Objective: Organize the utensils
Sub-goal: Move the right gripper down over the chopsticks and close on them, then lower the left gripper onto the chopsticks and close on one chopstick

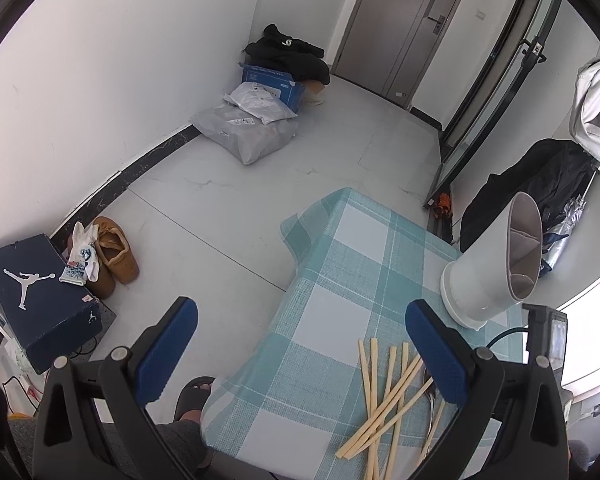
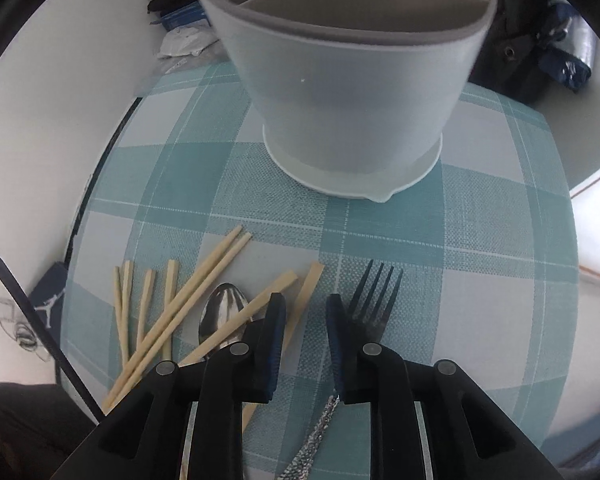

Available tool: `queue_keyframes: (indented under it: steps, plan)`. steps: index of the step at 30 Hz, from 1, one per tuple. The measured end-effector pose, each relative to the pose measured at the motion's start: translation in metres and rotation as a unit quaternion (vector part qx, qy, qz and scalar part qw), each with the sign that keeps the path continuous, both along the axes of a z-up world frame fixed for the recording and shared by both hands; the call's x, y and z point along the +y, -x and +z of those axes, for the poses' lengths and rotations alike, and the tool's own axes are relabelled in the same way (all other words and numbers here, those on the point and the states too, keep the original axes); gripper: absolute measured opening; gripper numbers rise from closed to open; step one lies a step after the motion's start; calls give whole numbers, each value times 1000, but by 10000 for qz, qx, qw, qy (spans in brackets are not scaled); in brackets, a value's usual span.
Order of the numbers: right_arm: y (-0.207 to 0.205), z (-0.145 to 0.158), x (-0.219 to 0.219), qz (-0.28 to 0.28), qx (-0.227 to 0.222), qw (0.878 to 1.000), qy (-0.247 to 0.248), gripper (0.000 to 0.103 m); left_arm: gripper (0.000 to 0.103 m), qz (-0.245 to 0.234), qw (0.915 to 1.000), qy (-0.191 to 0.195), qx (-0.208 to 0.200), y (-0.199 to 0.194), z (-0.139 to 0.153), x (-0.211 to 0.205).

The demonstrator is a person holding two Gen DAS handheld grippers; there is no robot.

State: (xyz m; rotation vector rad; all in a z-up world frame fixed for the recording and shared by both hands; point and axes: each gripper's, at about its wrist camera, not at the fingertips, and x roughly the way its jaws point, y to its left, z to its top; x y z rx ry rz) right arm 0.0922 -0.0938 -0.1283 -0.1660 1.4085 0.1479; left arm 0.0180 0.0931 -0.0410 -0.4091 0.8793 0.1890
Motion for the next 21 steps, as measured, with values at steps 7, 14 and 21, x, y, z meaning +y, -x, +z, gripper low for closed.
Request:
queue_keyframes:
  steps: [7, 14, 21]
  plan:
    - [-6, -4, 21, 311, -233, 9982, 457, 25, 102, 60, 9999, -80, 48, 0, -3, 4]
    - [-8, -6, 20, 351, -488, 9979, 225, 7, 102, 111, 9991, -321, 264, 0, -15, 7]
    - [-3, 11, -17, -27, -552, 9967, -587, 5, 102, -266, 9960, -45, 853, -9, -46, -2]
